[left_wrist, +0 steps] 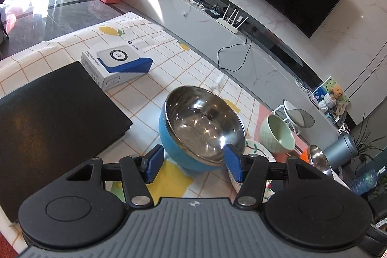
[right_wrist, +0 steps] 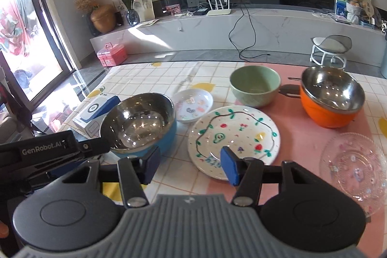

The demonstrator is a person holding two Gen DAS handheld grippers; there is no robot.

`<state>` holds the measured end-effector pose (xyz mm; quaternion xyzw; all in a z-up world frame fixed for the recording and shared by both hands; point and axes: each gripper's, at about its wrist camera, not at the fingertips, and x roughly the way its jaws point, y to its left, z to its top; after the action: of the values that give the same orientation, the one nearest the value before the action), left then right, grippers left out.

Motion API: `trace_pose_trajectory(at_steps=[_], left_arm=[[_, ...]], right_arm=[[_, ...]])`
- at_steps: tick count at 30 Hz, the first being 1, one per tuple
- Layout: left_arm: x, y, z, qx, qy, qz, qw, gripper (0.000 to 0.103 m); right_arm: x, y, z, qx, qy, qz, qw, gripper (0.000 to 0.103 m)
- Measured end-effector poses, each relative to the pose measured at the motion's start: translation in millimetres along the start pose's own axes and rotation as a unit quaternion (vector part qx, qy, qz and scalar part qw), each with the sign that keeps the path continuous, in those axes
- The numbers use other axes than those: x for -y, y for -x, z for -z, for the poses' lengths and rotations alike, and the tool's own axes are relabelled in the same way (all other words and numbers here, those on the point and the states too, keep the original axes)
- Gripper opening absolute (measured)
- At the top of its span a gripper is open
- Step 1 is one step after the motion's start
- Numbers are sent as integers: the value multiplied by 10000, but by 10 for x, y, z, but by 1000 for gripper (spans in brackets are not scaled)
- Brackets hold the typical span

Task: Organize plates and bowls
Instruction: 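Reach both grippers to the blue steel bowl rim and close them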

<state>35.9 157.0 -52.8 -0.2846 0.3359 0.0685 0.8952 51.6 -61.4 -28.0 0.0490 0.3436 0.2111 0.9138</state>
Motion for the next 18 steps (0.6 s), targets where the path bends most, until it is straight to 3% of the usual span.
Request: trace_pose_trajectory(at_steps=[5, 7, 9, 15, 18], left_arm=[[-79, -227, -152, -142, 99, -133, 9998, 67], [-121, -303, -170, -185, 215, -179, 9994, 60], [-138, -365, -176, -250, 256, -220, 9991, 45], [-175, -444, -169, -287, 303, -240, 9988, 22], [-173, -441, -173, -272, 267, -207, 9991, 20]], right_arm=[[-174, -267, -180, -95, -33, -26, 9999, 55], [-184, -391, -223, -247, -116, -6, 9996, 48], [-170, -506, -248, -400, -236, -10, 9989, 44], [-150, -735, -239, -627, -465, -169, 9968, 28], [-152, -784, -229, -680, -567, -295, 9956, 19]])
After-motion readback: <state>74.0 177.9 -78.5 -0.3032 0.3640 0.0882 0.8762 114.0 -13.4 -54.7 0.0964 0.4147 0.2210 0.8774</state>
